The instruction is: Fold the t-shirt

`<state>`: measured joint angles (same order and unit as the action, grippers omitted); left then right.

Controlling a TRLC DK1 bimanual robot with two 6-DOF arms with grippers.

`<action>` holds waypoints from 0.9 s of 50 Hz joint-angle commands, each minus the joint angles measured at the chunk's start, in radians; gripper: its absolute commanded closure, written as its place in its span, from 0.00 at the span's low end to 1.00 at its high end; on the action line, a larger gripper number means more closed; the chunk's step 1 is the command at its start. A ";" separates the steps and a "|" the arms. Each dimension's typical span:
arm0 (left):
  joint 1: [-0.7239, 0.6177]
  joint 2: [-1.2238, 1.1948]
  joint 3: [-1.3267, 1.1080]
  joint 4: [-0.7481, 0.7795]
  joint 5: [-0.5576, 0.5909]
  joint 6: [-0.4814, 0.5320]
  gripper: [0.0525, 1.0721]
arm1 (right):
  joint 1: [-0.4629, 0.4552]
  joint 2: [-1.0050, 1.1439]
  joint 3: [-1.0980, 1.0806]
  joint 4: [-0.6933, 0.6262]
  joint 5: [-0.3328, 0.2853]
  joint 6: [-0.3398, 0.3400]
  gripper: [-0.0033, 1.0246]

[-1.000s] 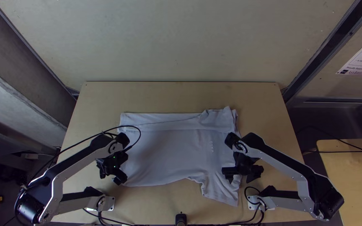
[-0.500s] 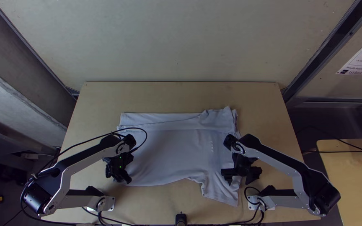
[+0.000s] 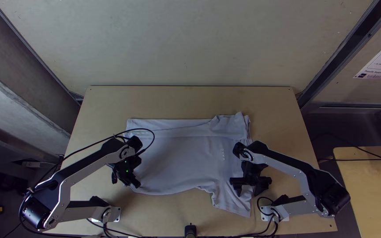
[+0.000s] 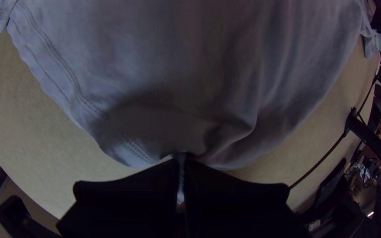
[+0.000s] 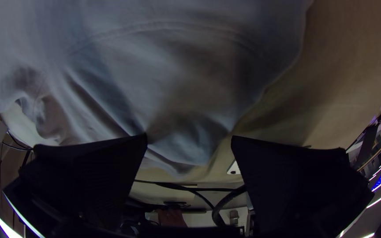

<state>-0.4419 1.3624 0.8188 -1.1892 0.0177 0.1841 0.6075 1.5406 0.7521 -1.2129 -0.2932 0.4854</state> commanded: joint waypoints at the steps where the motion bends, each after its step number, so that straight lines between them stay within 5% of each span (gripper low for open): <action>1: 0.012 -0.023 0.011 -0.027 0.008 0.006 0.97 | 0.001 0.027 -0.023 0.007 -0.011 -0.013 0.34; 6: 0.020 -0.029 0.010 -0.030 0.008 0.005 0.97 | 0.006 0.010 -0.036 0.046 0.008 -0.008 0.64; 9: 0.025 -0.039 0.011 -0.030 0.008 0.005 0.97 | 0.008 -0.016 -0.031 0.084 0.058 -0.005 0.98; 36: 0.166 -0.098 0.117 -0.044 0.008 0.038 0.97 | -0.127 -0.200 0.102 -0.076 0.074 0.001 0.97; 45: 0.229 -0.100 0.135 -0.044 0.008 0.078 0.97 | -0.192 -0.221 0.119 -0.102 0.132 -0.034 0.97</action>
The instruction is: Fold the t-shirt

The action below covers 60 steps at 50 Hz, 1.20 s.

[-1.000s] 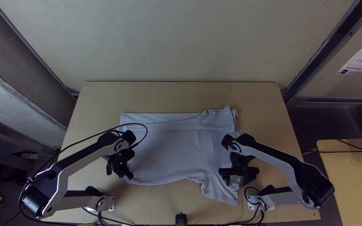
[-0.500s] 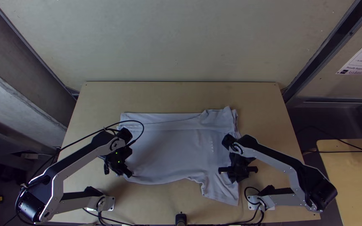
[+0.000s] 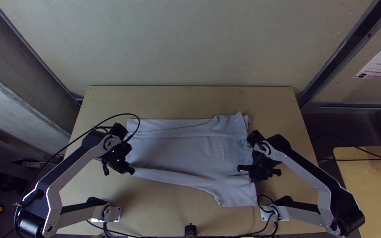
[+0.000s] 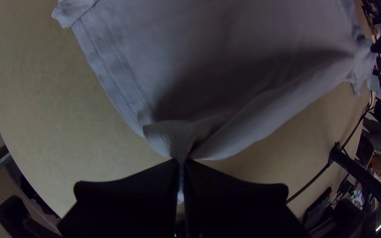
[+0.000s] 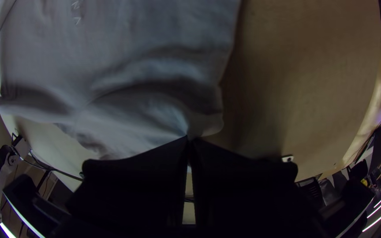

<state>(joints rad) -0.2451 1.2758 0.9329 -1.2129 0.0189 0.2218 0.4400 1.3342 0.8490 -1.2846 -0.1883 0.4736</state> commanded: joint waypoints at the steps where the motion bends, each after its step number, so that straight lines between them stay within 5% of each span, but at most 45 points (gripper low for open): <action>1: 0.040 -0.013 0.023 -0.019 0.007 0.048 0.97 | -0.027 -0.015 0.027 -0.033 0.030 -0.027 0.97; 17: 0.075 0.022 0.133 -0.008 0.007 0.070 0.97 | -0.061 0.045 0.213 -0.036 0.053 -0.033 0.97; 60: 0.214 0.499 0.639 0.027 0.007 0.180 0.97 | -0.241 0.612 0.855 0.022 0.078 -0.079 0.97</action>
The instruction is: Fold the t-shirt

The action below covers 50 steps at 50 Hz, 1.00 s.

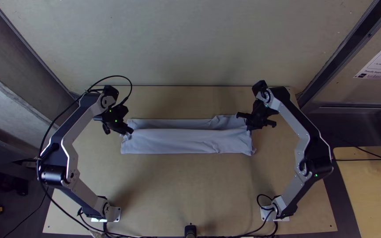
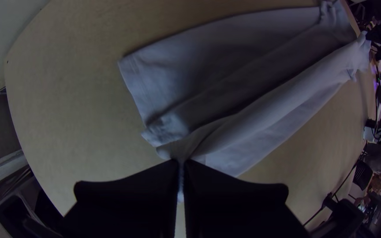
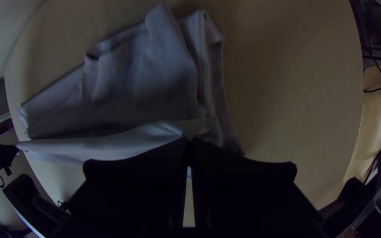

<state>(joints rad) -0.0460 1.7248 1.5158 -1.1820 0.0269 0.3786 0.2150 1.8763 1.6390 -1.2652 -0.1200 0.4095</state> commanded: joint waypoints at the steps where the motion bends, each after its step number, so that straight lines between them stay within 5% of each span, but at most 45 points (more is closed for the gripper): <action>1: 0.015 0.059 0.064 -0.002 -0.001 0.022 0.97 | -0.016 0.081 0.076 0.006 0.011 -0.017 0.97; 9: 0.014 0.122 0.106 0.025 -0.001 0.019 0.97 | -0.019 0.196 0.173 0.041 0.010 -0.017 0.97; 12: 0.009 0.136 0.106 0.076 -0.001 0.060 0.93 | -0.017 0.228 0.191 0.075 0.011 -0.017 0.88; 15: 0.006 0.162 0.126 0.074 0.001 0.071 0.62 | -0.012 0.247 0.193 0.093 0.011 -0.017 0.75; 20: 0.029 0.170 0.127 0.113 0.093 0.046 0.52 | 0.009 0.273 0.194 0.101 0.013 -0.018 0.46; 24: 0.043 0.177 0.127 0.130 0.113 0.029 0.09 | 0.021 0.277 0.191 0.099 0.011 -0.028 0.37; 28: 0.064 0.179 0.126 0.157 0.139 -0.007 0.08 | 0.023 0.276 0.182 0.101 0.011 -0.028 0.24; 31: 0.080 0.167 0.115 0.203 0.148 -0.050 0.08 | 0.018 0.274 0.183 0.102 0.014 -0.029 0.03; 38: 0.136 0.096 0.070 0.269 0.235 -0.153 0.06 | 0.011 0.245 0.170 0.101 0.014 -0.034 0.03; 50: 0.247 0.052 -0.019 0.254 0.441 -0.165 0.05 | -0.022 0.156 0.197 0.104 0.011 -0.034 0.03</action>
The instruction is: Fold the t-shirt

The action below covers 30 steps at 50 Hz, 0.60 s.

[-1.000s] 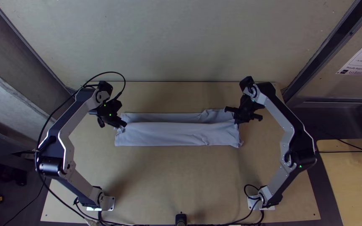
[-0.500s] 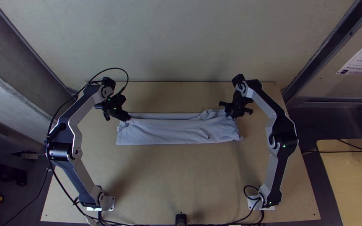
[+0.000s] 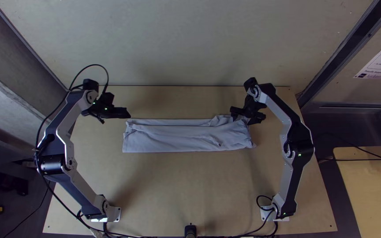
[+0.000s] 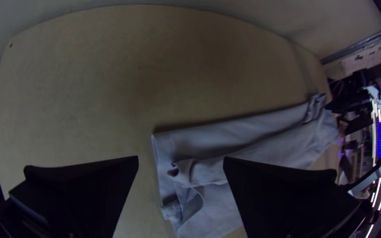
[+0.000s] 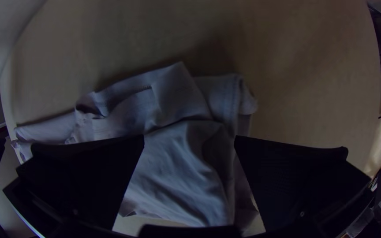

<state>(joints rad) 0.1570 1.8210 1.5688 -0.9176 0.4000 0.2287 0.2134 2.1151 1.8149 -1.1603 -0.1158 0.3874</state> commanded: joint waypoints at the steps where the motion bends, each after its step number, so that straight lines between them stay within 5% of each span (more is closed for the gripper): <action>1: 0.053 -0.051 -0.084 -0.007 0.083 -0.014 0.05 | -0.025 -0.090 0.026 -0.001 0.005 -0.012 0.03; 11: 0.145 -0.063 -0.194 0.002 0.220 0.020 0.05 | -0.072 -0.204 0.064 0.025 -0.062 -0.013 0.03; 30: 0.170 -0.019 -0.366 0.118 0.281 0.031 0.05 | -0.103 -0.322 0.185 0.031 -0.078 -0.025 0.04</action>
<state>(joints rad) 0.3294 1.7798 1.2526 -0.8154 0.6659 0.2436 0.1215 1.8233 1.9606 -1.1358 -0.1837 0.3717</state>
